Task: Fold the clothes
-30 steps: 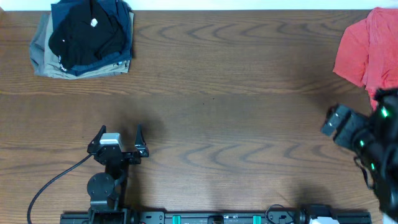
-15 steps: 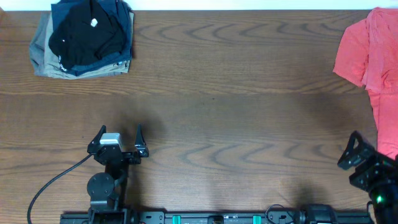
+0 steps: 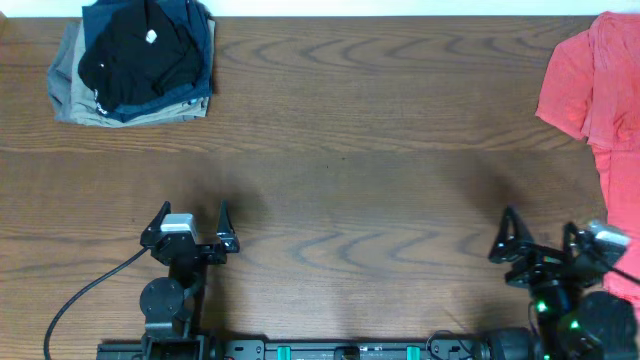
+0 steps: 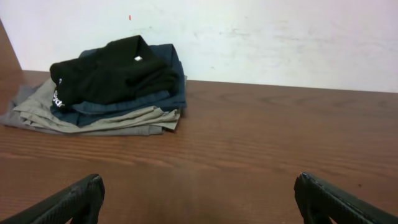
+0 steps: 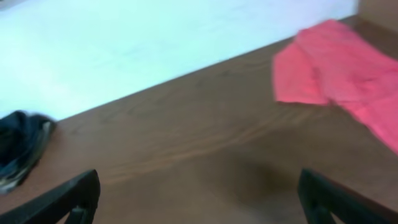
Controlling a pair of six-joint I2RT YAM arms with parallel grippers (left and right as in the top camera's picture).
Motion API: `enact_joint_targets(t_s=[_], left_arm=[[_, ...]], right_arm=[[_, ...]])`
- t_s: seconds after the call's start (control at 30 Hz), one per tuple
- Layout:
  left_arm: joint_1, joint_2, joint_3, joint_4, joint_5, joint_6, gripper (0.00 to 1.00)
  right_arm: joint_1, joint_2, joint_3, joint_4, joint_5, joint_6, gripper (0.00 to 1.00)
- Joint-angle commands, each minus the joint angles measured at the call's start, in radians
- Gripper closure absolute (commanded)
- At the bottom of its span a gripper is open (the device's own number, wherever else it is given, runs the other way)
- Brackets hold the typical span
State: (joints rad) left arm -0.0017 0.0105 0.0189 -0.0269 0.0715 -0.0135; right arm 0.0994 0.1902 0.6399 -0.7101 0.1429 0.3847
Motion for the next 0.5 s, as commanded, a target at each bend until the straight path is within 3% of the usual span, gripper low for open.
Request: enact_joint_targets(t_s=[0.0, 0.2, 0.47], left_arm=[[0.003, -0.006, -0.015, -0.036, 0.014, 0.017, 0.02], [0.003, -0.006, -0.015, -0.036, 0.014, 0.017, 0.02], [0.003, -0.006, -0.015, -0.036, 0.014, 0.017, 0.02]], right_arm=[[0.027, -0.075, -0.111, 0.074, -0.062, -0.053, 0.01], [0.027, -0.185, -0.277, 0.227, -0.129, -0.121, 0.01], [0.047, -0.185, -0.412, 0.435, -0.141, -0.121, 0.01]])
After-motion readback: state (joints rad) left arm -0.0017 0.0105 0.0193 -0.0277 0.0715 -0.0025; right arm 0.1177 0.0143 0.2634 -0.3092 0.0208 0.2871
